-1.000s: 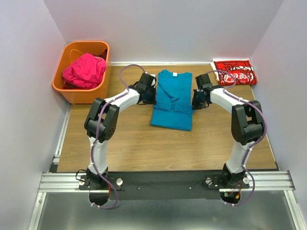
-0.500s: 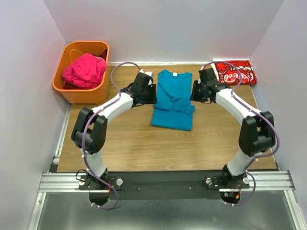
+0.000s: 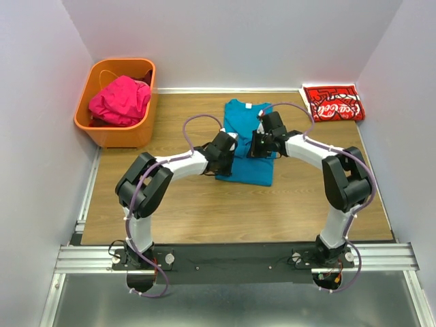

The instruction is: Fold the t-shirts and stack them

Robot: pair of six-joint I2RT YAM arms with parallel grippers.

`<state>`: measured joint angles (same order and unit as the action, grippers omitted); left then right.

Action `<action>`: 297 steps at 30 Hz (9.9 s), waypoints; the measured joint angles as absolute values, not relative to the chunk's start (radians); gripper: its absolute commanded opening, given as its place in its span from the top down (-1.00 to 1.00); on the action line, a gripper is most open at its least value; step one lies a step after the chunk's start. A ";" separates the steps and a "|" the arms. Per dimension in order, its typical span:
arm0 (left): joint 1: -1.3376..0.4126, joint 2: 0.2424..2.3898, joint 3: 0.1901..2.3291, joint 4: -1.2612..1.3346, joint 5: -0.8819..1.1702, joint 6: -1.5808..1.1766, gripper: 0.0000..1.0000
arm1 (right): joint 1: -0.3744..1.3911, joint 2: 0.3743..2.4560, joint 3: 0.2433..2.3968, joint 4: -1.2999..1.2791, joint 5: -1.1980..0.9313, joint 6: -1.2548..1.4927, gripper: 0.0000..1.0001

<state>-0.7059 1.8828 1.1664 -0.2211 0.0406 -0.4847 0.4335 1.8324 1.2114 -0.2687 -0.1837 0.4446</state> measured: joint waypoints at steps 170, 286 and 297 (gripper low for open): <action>-0.670 1.203 0.731 -0.455 -0.153 -0.749 -0.59 | 0.614 1.313 0.781 -0.508 -0.070 0.644 -0.21; -0.459 1.430 1.168 -0.647 0.066 -0.529 1.00 | 0.515 1.764 1.697 -1.026 -0.093 0.283 0.99; -0.377 1.600 1.278 -0.552 0.088 -0.496 1.00 | 0.445 1.961 1.912 -1.028 -0.148 0.232 0.99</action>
<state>-0.3775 1.5997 1.2781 -0.5522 0.0875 -0.4965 0.4446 1.9610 1.9118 -1.0279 -0.1482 0.2321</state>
